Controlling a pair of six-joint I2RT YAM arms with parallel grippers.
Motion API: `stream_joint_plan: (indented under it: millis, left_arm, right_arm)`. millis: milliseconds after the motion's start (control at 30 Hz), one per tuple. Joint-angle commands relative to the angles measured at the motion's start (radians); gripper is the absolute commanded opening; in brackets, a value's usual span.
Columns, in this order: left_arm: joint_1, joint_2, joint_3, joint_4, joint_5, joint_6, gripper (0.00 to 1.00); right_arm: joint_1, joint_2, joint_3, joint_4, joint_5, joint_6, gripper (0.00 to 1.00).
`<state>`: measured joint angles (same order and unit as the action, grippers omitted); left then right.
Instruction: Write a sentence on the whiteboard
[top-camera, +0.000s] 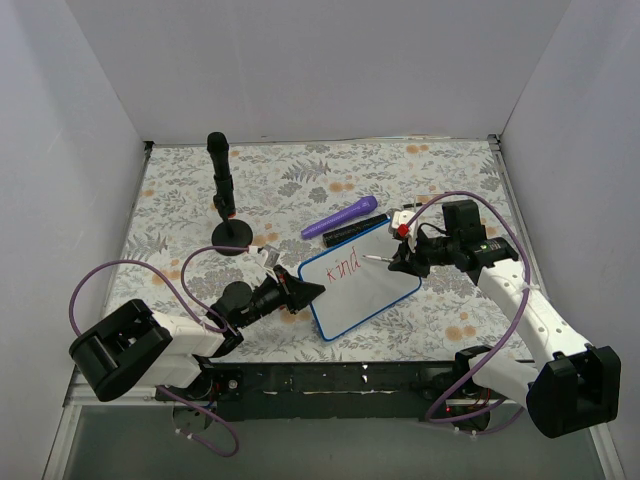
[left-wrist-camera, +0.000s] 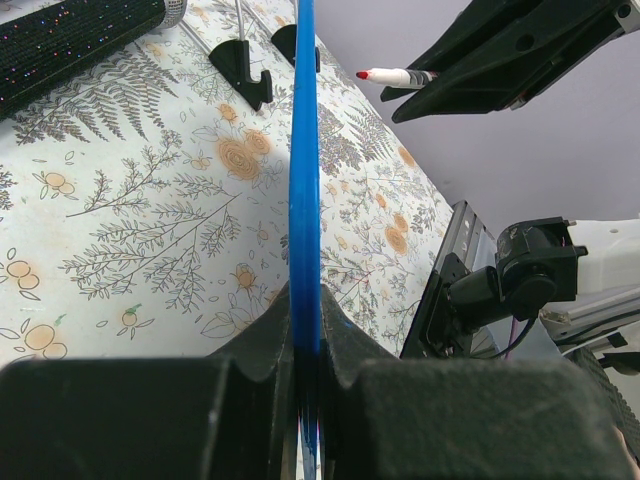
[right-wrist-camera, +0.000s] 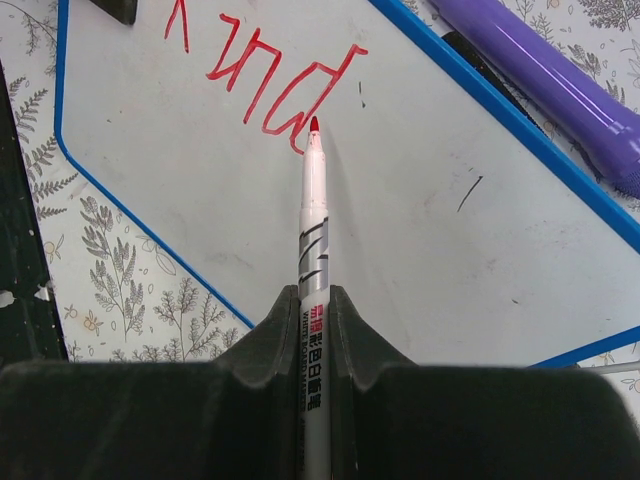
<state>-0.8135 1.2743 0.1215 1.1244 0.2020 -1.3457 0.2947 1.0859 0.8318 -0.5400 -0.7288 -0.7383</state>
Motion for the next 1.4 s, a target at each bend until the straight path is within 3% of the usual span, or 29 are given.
stream_joint_plan:
  millis: [0,1367]
  left_arm:
    - [-0.003,-0.027,0.001,0.04,0.005,0.013,0.0]
    - [-0.003,-0.038,-0.008,0.034,-0.004,0.01,0.0]
  right_arm:
    - [-0.003,-0.021,-0.007,0.005,-0.012,-0.013,0.01]
    - [-0.005,-0.038,-0.02,0.005,0.008,-0.024,0.01]
